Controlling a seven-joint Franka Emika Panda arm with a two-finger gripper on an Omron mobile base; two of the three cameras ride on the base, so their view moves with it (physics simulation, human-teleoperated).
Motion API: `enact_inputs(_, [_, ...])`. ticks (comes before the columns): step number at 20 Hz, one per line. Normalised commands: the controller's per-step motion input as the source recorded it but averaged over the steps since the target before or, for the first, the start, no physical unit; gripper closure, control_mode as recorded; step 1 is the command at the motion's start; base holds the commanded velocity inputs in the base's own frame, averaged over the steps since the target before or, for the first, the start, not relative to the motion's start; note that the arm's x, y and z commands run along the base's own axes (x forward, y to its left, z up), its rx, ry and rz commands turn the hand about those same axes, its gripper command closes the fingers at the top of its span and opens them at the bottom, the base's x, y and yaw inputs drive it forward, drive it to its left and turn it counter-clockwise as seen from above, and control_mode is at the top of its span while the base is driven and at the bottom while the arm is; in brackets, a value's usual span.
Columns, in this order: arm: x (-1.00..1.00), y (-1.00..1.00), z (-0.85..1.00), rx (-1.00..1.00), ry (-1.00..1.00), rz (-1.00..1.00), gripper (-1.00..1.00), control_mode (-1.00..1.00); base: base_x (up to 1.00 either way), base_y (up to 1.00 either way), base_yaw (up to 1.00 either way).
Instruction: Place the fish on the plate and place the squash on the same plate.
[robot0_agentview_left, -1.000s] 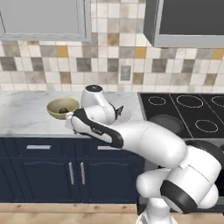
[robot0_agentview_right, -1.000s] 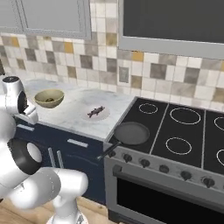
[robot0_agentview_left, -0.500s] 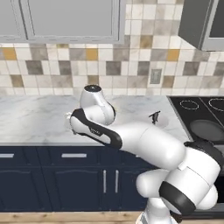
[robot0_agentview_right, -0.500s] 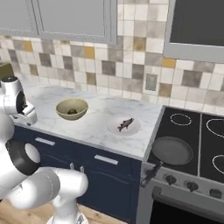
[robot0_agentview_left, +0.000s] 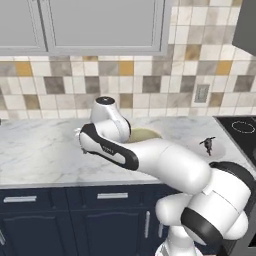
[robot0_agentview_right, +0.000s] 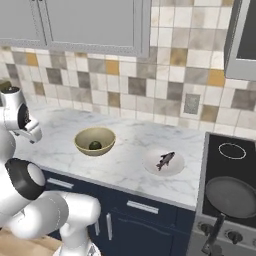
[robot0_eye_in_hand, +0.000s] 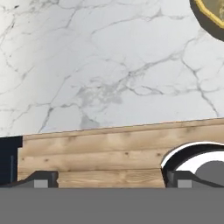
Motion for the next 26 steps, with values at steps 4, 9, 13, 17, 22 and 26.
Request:
enact_inputs(4, [0.00, 0.00, 0.00, 0.00, 0.00, 0.00, -1.00, 1.00, 0.45, 0.25, -0.14])
enact_inputs(9, [0.00, 0.00, 0.00, 0.00, 0.00, 0.00, -1.00, 1.00, 0.60, 0.04, 0.00])
enact_inputs(13, [0.00, 0.00, 0.00, 0.00, 0.00, 0.00, -1.00, 1.00, 0.29, 0.03, 0.00])
enact_inputs(17, [0.00, 0.00, 0.00, 0.00, 0.00, 0.00, -1.00, 1.00, 0.14, 0.00, 0.00])
enact_inputs(22, [0.20, -0.03, 0.00, 0.00, 0.01, 0.00, -1.00, -1.00, 0.00, 0.00, 0.00])
enact_inputs(26, [0.38, -0.27, 0.01, 0.00, 0.05, 0.00, -1.00, -1.00, 0.00, 0.00, 0.00])
